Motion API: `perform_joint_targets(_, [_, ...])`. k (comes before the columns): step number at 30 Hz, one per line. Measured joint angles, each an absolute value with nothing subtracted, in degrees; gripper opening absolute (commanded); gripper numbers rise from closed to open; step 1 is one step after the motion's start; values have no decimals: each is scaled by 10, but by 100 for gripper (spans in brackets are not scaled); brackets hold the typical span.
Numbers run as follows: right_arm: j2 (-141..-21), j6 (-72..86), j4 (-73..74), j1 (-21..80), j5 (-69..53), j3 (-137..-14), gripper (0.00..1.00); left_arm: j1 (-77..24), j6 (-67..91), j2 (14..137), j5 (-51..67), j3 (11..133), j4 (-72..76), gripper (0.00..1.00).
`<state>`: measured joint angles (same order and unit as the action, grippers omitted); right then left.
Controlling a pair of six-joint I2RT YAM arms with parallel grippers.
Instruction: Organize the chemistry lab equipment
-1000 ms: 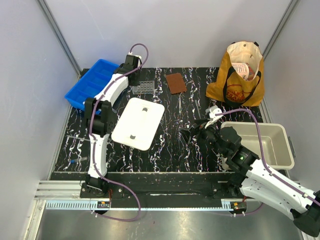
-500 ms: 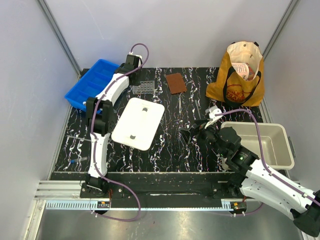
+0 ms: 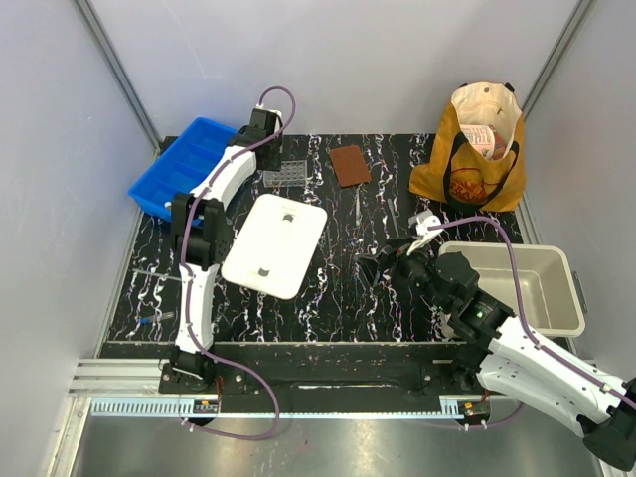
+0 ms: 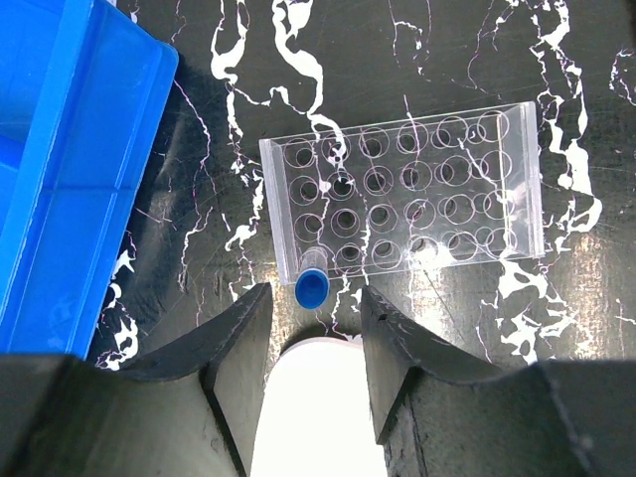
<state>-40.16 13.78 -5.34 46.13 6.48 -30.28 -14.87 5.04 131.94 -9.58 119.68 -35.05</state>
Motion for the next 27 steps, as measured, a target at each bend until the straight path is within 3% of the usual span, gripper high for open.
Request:
perform_joint_targets(11, [-402,142,-53,461,65,-303,100,-147,50,1319,-96,1197,-350,38])
perform_joint_targets(27, [-409,142,-53,461,65,-303,100,-140,45,1320,-103,1197,-348,37])
